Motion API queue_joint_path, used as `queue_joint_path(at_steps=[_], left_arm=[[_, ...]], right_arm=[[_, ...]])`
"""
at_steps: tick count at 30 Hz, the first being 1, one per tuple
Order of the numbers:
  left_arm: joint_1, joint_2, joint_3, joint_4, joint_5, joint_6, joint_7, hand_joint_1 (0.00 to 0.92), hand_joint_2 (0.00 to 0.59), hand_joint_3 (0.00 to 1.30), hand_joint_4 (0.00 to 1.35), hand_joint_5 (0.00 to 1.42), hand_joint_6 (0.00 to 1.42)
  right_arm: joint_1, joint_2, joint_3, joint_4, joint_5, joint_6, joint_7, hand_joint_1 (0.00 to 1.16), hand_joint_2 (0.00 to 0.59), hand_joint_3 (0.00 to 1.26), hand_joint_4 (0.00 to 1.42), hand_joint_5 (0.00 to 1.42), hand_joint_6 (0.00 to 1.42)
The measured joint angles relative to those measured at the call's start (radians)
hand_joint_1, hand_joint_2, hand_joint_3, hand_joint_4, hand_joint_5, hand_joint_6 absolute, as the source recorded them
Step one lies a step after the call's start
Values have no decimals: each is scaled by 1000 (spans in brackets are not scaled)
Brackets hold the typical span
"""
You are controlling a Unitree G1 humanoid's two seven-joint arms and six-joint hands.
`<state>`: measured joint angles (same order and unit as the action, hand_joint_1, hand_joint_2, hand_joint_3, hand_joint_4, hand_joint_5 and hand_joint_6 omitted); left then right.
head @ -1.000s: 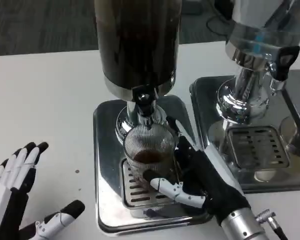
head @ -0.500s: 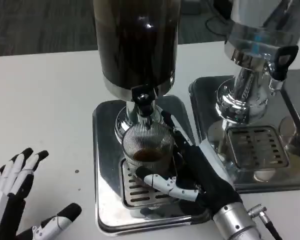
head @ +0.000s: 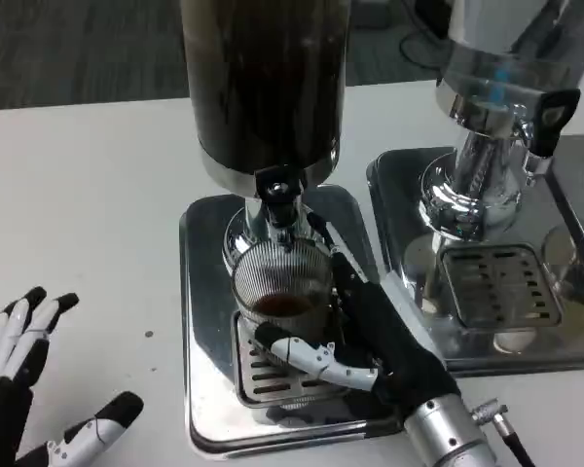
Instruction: Grasp the cup under the faucet to collect the drink, then remove the cup.
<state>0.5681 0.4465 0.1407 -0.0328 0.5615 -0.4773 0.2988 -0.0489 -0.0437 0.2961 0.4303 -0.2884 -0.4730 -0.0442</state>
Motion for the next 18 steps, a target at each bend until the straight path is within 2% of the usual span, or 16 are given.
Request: queue_joint_path(at_steps=[6, 12, 18], left_arm=[[13, -5, 0, -5, -1, 0, 0, 0, 123, 128, 0, 0, 0], [11, -4, 7, -5, -6, 0, -2, 0, 129, 132, 0, 0, 0], [13, -4, 18, -10, -6, 0, -16, 0, 131, 135, 0, 0, 0]], right_arm=[[0, 5, -3, 4, 0, -3, -9, 726, 169, 21, 153, 257, 437], [-12, 32, -3, 37, -6, -17, -39, 756, 169, 55, 191, 302, 503], [-14, 34, -2, 42, -19, -19, -53, 805, 161, 100, 229, 367, 578]])
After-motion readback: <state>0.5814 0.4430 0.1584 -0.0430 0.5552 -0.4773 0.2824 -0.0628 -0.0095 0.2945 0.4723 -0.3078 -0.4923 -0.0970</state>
